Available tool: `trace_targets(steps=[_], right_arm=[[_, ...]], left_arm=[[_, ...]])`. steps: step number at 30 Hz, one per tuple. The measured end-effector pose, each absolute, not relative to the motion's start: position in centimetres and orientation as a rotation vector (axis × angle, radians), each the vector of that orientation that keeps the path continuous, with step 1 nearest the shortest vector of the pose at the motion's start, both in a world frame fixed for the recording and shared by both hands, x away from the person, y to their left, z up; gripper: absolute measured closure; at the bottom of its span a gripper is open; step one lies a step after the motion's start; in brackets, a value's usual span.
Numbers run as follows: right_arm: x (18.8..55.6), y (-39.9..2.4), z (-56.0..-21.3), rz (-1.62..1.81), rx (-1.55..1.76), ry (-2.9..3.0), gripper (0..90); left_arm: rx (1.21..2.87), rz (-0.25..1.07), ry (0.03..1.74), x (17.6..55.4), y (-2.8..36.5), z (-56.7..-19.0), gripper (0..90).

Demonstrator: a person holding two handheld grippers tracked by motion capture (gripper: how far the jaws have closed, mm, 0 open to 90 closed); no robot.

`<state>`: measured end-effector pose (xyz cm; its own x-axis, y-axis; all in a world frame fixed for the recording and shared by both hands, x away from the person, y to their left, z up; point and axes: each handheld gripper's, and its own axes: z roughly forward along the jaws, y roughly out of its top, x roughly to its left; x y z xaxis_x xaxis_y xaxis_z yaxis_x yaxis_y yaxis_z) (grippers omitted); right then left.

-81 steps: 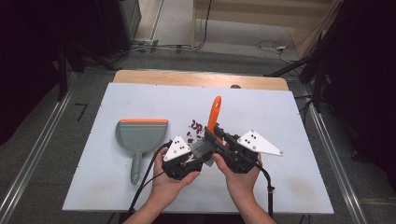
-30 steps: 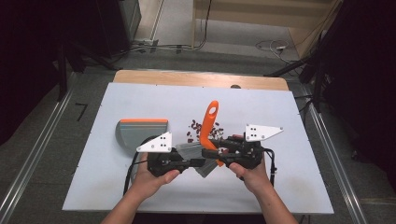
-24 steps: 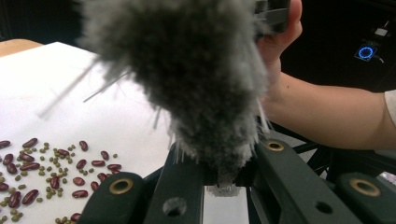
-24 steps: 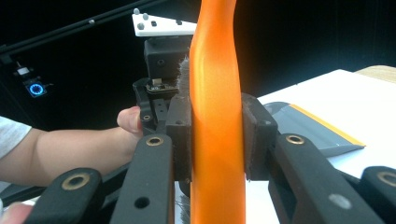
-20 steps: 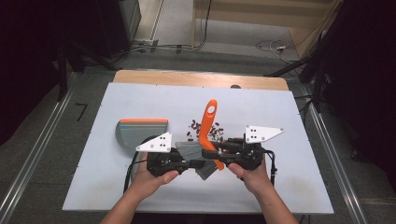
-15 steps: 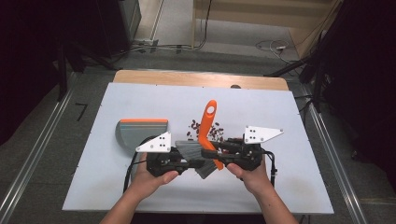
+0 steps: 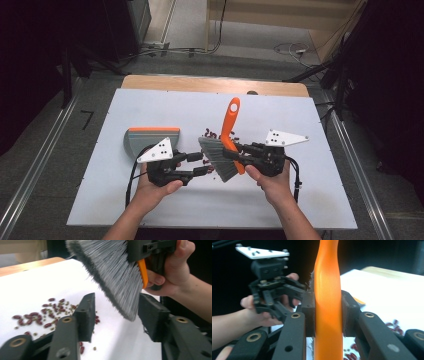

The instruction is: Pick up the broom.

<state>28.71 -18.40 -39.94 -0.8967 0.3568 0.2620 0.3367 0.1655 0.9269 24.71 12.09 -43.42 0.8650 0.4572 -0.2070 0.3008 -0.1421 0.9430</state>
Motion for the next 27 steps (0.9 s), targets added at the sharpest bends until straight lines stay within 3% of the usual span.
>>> trace_targets(steps=[6, 27], right_arm=[[29.1, -19.0, -39.9, 1.793, 0.814, 2.339, 68.6], [30.9, -21.7, -40.5, 1.537, 1.057, 2.217, 68.6]], left_arm=[[1.736, 0.214, 0.663, 24.6, 12.9, -43.5, 27.0], [1.677, 0.316, 0.798, 24.6, 17.1, -43.8, 6.3]])
